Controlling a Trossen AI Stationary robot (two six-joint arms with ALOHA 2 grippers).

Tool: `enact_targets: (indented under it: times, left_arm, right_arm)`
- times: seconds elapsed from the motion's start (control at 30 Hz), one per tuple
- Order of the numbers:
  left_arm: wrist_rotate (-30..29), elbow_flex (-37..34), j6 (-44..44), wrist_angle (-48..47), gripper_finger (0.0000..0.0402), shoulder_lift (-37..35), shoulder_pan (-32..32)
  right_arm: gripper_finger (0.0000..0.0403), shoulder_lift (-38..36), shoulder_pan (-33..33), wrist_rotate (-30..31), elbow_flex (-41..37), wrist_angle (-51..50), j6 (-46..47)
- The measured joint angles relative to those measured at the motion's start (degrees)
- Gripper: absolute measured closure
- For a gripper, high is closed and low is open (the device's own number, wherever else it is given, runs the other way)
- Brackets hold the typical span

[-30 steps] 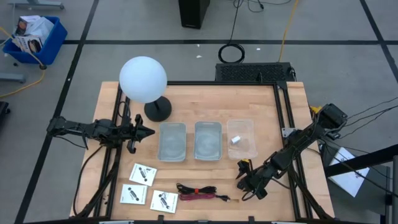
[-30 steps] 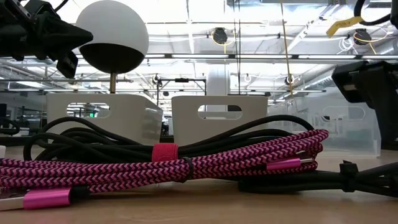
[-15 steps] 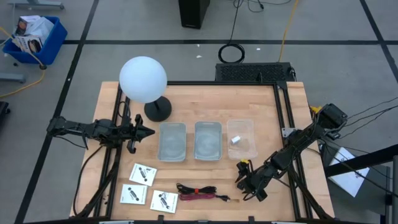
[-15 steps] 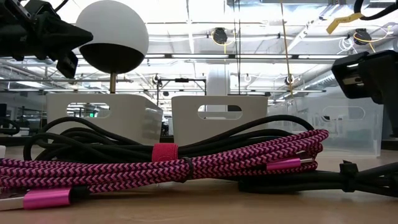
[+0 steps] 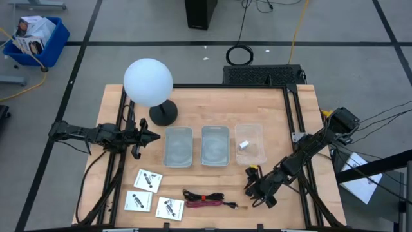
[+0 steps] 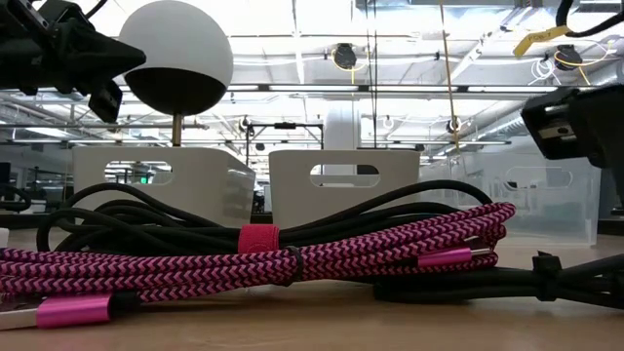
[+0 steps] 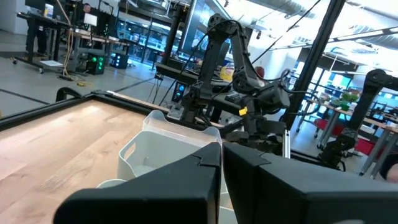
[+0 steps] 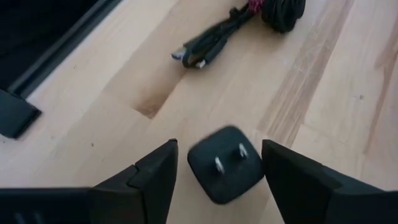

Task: Pick and place items into bin
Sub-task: Put the black charger adapter into the transparent bin

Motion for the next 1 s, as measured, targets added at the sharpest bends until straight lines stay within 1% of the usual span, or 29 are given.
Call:
enact_targets:
  times: [0.13, 0.33, 0.63, 0.8, 0.93, 1.0]
  left_arm:
    - [0.0, 0.0, 0.0, 0.0, 0.038, 0.0, 0.0]
    - [0.0, -0.02, 0.0, 0.0, 0.038, 0.0, -0.02]
    - [-0.01, -0.01, 0.02, 0.0, 0.038, 0.0, 0.0]
    - [-0.02, 0.0, 0.11, 0.0, 0.038, -0.02, 0.0]
    - [-0.02, -0.02, 0.19, 0.0, 0.038, 0.0, -0.01]
    - [-0.02, 0.0, 0.22, 0.0, 0.038, 0.0, 0.0]
  right_arm:
    - [0.0182, 0.0, 0.0, 0.02, -1.59, 0.61, 2.17]
    - [0.0184, 0.02, 0.0, 0.07, -4.13, 8.39, 2.97]
    - [0.019, 0.02, 0.02, 0.04, -4.25, 9.02, 2.97]
    - [0.0205, 0.02, 0.02, -0.22, -4.25, 9.0, 2.97]
    - [0.0227, 0.0, 0.01, -2.73, -4.25, 9.1, 2.95]
    - [0.0236, 0.0, 0.02, -2.8, -4.23, 9.2, 2.95]
